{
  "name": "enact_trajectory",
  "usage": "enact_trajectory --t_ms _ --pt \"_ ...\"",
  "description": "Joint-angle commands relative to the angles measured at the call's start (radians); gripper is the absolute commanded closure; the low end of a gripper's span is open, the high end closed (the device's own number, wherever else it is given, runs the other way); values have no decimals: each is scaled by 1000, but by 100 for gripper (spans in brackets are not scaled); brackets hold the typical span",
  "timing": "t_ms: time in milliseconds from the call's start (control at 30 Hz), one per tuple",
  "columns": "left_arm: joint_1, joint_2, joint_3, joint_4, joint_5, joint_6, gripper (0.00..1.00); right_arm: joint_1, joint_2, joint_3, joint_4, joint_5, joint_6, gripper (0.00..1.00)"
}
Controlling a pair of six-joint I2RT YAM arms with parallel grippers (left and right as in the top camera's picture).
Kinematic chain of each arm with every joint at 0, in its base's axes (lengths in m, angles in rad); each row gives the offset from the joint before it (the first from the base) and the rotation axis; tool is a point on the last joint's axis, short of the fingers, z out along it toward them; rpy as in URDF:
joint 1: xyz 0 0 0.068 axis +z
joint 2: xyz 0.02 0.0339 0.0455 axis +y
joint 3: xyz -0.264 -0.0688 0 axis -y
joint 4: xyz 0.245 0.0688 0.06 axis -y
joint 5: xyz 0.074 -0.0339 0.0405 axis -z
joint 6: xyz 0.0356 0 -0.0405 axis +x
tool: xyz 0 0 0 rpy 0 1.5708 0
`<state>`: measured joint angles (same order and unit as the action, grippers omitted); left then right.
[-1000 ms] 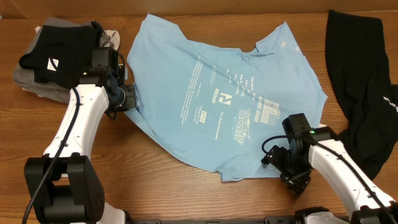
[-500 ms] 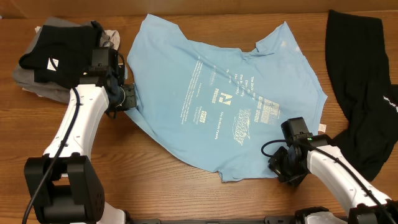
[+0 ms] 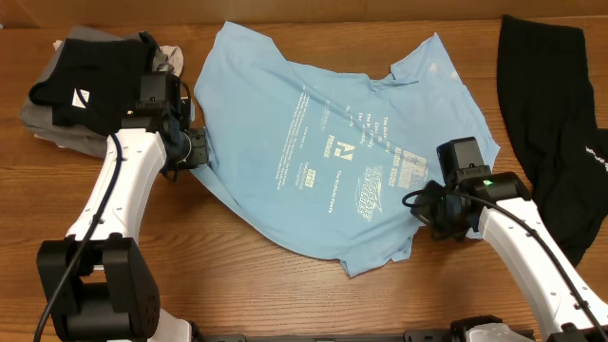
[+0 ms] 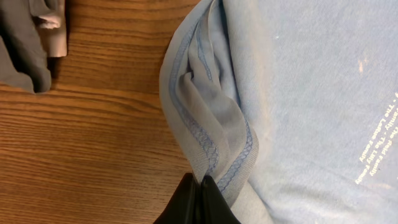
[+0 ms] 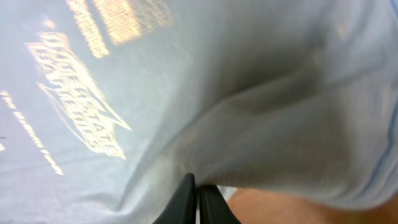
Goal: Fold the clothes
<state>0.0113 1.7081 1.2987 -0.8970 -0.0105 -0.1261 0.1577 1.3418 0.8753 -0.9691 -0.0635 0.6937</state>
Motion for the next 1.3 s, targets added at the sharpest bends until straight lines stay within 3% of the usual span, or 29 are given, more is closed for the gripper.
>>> enact_trajectory --t_ms 0,233,300,400,567,733,1000,1267 --pt "9 1 21 11 7 -13 96 4 3 18 98 19 -73 96" --pt "9 1 21 23 7 -13 96 4 166 24 397 17 -142 96" --pt "9 1 21 22 7 -13 96 4 212 39 393 5 -150 70" --pt "9 1 21 19 3 -12 96 4 215 66 337 -10 -166 59" --pt "9 1 21 18 3 -12 96 4 159 134 116 -37 -167 57" --pt "9 1 21 11 3 -12 96 4 158 76 43 -51 -164 58" --pt "9 1 21 12 0 -12 96 4 158 -130 212 -132 -148 65" --pt "9 1 21 7 0 -12 96 4 158 -219 405 -141 -140 64"
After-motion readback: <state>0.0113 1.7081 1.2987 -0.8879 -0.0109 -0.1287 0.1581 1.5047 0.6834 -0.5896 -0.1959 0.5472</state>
